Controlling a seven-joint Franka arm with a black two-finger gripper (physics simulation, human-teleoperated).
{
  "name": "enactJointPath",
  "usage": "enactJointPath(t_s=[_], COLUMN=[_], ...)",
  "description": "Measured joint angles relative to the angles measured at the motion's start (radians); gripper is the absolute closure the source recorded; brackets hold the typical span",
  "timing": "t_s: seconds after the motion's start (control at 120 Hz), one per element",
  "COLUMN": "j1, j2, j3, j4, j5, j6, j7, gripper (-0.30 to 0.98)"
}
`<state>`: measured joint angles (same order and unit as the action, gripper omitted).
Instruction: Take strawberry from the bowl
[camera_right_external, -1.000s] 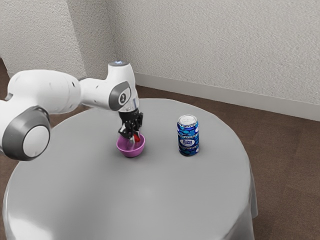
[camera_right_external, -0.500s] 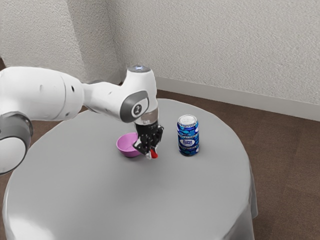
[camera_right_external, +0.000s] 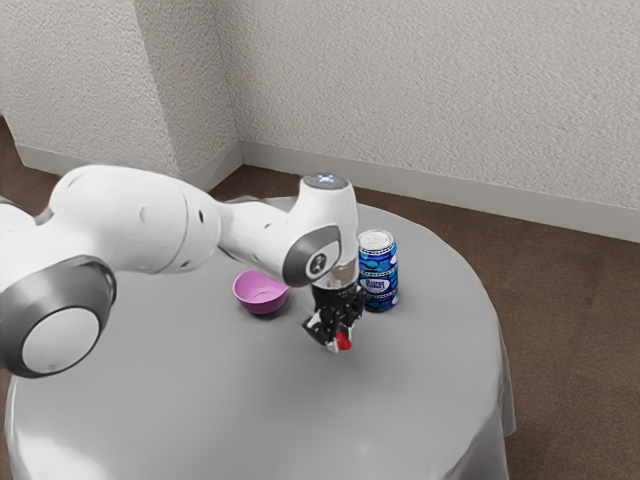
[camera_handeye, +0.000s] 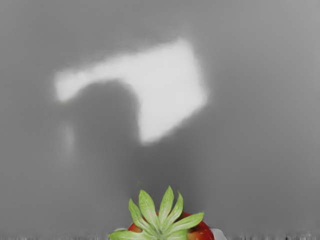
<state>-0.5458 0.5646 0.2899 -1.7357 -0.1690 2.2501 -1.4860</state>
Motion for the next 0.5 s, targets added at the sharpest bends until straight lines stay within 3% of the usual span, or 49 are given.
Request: enactJointPath(t_s=[0.217,0.342,0.5], j1=[0.0,0.013,0.045], j2=[-0.019,-0.118,-0.195], j3=[-0.002,0.024,0.155], j4=[-0.004,-0.044,-0.012], j5=[-0.004,0.0,0.009], j6=[0.025,-0.006,-0.09], j7=[0.007,0.04,0.11], gripper=[0.24,0.14,0.08])
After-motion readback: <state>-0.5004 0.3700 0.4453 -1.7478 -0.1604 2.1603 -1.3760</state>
